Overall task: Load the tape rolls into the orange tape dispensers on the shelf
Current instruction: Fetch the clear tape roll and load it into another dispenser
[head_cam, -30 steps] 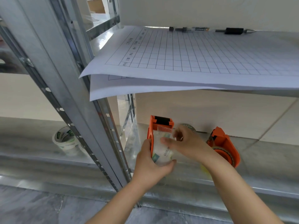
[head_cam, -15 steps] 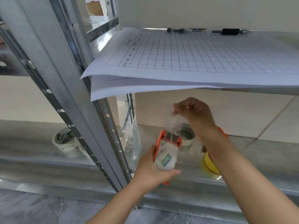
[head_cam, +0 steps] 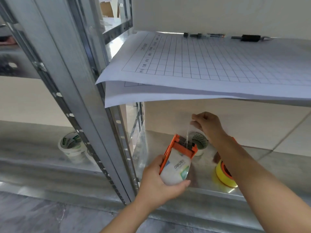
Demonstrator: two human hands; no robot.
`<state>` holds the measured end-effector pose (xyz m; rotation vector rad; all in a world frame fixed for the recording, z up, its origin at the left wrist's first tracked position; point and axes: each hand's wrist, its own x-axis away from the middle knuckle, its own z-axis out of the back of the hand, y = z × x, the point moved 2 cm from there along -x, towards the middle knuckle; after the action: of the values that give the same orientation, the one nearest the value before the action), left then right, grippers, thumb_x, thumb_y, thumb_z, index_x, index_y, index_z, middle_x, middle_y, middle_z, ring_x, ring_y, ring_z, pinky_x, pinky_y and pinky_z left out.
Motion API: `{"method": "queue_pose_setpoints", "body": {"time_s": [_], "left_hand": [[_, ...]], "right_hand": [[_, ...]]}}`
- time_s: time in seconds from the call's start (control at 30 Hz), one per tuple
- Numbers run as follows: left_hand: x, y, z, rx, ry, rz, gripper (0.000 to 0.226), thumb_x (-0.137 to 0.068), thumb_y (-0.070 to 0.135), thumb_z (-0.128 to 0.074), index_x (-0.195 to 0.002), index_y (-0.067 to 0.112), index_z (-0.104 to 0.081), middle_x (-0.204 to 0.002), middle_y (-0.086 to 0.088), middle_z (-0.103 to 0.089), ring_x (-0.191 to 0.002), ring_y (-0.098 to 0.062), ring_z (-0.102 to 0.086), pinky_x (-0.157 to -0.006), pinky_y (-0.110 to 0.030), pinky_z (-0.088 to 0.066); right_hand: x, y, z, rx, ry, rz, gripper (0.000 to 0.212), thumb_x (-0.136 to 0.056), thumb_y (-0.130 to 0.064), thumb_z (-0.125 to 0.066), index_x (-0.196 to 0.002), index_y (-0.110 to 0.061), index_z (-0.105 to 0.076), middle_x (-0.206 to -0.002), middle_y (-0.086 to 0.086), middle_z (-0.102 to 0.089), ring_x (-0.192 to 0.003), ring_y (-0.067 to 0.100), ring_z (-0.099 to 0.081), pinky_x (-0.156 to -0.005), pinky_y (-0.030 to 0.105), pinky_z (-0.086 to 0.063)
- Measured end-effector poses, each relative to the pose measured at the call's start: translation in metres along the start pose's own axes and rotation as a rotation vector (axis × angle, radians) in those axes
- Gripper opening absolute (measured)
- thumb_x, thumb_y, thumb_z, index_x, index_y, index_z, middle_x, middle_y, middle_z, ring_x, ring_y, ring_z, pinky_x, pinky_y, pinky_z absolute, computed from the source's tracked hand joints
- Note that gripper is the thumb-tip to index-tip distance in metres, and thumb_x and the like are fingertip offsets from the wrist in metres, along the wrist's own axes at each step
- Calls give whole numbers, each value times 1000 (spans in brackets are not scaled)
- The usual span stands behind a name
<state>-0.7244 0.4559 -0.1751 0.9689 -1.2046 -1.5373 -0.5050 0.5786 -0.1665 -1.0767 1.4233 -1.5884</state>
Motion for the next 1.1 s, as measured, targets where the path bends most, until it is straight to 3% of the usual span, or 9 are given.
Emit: {"method": "queue_pose_setpoints", "body": {"time_s": [0.17, 0.27, 0.43, 0.53, 0.6, 0.7, 0.87, 1.0, 1.1], "left_hand": [[6, 14, 0, 39, 51, -96, 45, -48, 34, -83, -87, 29, -60, -91, 15, -68, -77, -3, -67, -59, -13, -52], [4, 20, -1, 42, 79, -122, 46, -47, 37, -81, -86, 24, -61, -89, 9, -67, -75, -6, -67, -57, -20, -55], [5, 13, -2, 84, 109, -103, 46, -46, 37, -79, -86, 23, -62, -89, 11, -70, -75, -4, -68, -60, -16, -53], [-1, 3, 0, 185, 220, -28, 47, -46, 37, -79, -85, 20, -61, -81, 17, -72, -67, 0, -68, -56, -13, -51], [-9, -4, 2, 239, 299, 26, 39, -54, 28, -83, -84, 19, -60, -75, 18, -72, -63, 1, -67, -52, -11, -49], [-23, -12, 5, 324, 340, 112, 21, -69, 20, -77, -84, 24, -63, -75, 17, -73, -66, 0, -69, -52, -9, -50], [-42, -29, -3, 411, 311, 299, 32, -75, 36, -70, -104, 24, -63, -93, 1, -74, -85, -16, -71, -68, -29, -57], [-53, -48, -6, 242, 240, 397, 25, -81, 51, -58, -98, 33, -58, -94, 8, -66, -82, -5, -63, -61, -19, -46], [-58, -71, -8, 117, 147, 463, 47, -89, 56, -42, -106, 18, -62, -104, -2, -69, -91, -16, -66, -78, -38, -55]], "right_hand": [[12, 27, -16, 17, -126, -169, 24, -84, -7, -62, -62, -11, -53, -58, 6, -56, -55, 18, -53, -59, 30, -45], [33, 47, -30, -212, -431, -427, 26, -93, -5, -43, -72, -5, -57, -68, 12, -60, -58, 22, -60, -59, 29, -51], [71, 57, -45, -497, -838, -546, 28, -85, -34, -55, -83, -15, -75, -86, 4, -75, -84, 17, -70, -77, 32, -54], [90, 79, -42, -689, -745, -676, 43, -91, -39, -45, -110, -7, -66, -102, 14, -72, -95, 27, -69, -84, 40, -55], [108, 96, -38, -814, -658, -747, 43, -84, -37, -53, -111, -5, -61, -93, 17, -73, -83, 29, -71, -85, 47, -56], [130, 105, -30, -898, -601, -691, 40, -81, -35, -58, -107, -5, -65, -101, 16, -71, -92, 28, -70, -88, 44, -51], [133, 99, -32, -569, -345, -444, 36, -85, -22, -61, -116, -7, -53, -103, 14, -72, -92, 27, -69, -71, 35, -59], [122, 100, -29, -349, -170, -327, 26, -86, -22, -62, -111, -22, -59, -100, 6, -73, -91, 21, -70, -73, 28, -54], [110, 101, -26, -187, -77, -226, 17, -85, -21, -63, -98, -32, -65, -102, 0, -71, -93, 17, -68, -71, 24, -55]]}}
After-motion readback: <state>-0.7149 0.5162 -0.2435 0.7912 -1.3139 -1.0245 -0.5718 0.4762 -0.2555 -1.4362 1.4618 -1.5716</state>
